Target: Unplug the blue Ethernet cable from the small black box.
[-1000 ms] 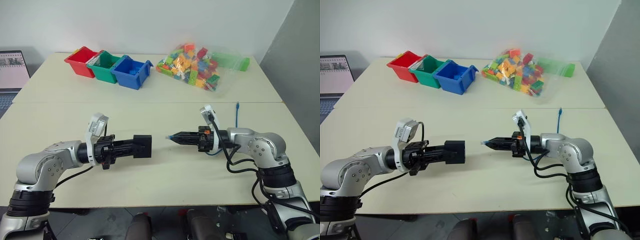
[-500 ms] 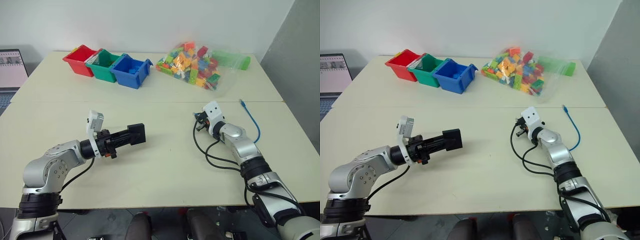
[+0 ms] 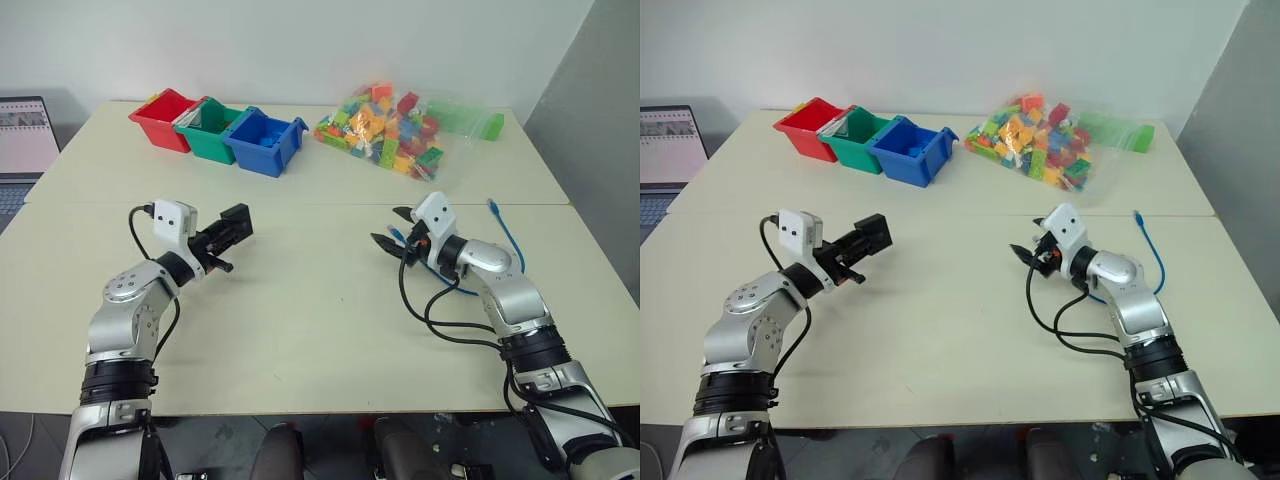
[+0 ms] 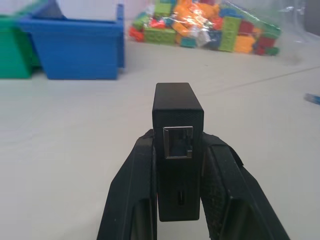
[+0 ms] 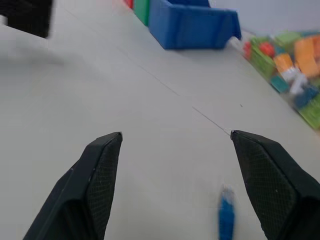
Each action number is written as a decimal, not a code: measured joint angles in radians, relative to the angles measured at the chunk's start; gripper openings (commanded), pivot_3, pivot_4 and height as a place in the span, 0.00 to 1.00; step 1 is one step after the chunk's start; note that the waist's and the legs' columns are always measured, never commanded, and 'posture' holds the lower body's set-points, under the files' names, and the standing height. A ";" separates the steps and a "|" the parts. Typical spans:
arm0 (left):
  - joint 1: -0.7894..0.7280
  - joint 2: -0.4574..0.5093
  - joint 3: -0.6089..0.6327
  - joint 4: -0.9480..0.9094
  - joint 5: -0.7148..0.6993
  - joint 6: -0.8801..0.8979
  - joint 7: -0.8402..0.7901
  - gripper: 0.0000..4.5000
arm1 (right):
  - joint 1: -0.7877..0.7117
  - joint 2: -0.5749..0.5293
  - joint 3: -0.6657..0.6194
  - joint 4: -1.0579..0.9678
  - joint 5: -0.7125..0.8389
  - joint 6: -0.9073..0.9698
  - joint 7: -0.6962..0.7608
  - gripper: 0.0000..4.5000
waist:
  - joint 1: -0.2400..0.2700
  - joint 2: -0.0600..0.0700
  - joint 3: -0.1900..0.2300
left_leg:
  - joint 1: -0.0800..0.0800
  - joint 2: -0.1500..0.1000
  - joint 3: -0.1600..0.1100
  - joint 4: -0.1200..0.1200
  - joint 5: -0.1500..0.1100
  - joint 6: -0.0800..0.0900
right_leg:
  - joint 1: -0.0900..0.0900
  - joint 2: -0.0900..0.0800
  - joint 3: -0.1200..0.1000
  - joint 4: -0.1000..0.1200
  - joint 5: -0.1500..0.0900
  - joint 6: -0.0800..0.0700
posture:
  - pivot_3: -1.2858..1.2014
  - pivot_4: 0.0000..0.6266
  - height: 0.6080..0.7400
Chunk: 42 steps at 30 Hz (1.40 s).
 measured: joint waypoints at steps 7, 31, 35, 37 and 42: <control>-0.077 -0.036 0.013 0.340 0.137 -0.288 0.162 0.17 | -0.032 -0.052 0.074 -0.290 0.103 0.275 0.112 0.79 | 0.011 0.000 0.000 | -0.002 -0.001 -0.001 0.002 0.000 0.000 | 0.000 -0.001 -0.001 0.000 0.001 0.002 | 0.52 0.24 1.00; 0.109 -0.071 0.072 0.195 0.069 -0.239 0.176 0.91 | -0.090 -0.094 0.068 -0.378 0.189 0.443 0.154 0.81 | 0.005 -0.001 -0.001 | -0.002 0.000 -0.001 0.004 0.000 0.000 | 0.000 -0.001 -0.001 0.002 0.001 0.002 | 0.52 0.24 1.00; 0.225 -0.008 0.070 -0.023 0.058 -0.092 0.156 0.91 | -0.036 -0.091 0.046 -0.362 0.189 0.405 0.151 0.81 | 0.007 -0.001 -0.001 | -0.002 0.000 -0.003 0.004 0.000 0.000 | 0.001 -0.001 -0.002 0.002 0.001 0.002 | 0.52 0.24 1.00; 0.251 0.053 0.075 -0.093 0.058 -0.005 0.155 0.91 | -0.005 -0.092 0.045 -0.335 0.179 0.372 0.149 0.81 | 0.008 -0.001 -0.001 | -0.001 0.000 -0.004 0.004 0.000 0.000 | 0.001 0.000 -0.002 0.003 0.001 0.002 | 0.52 0.24 1.00; 0.298 0.179 0.114 -0.251 0.027 0.142 0.098 0.91 | 0.040 -0.099 -0.003 -0.285 0.160 0.276 0.131 0.81 | 0.007 -0.001 -0.001 | -0.001 0.000 -0.003 0.005 0.000 0.000 | 0.001 0.000 -0.002 0.003 0.001 0.002 | 0.52 0.24 1.00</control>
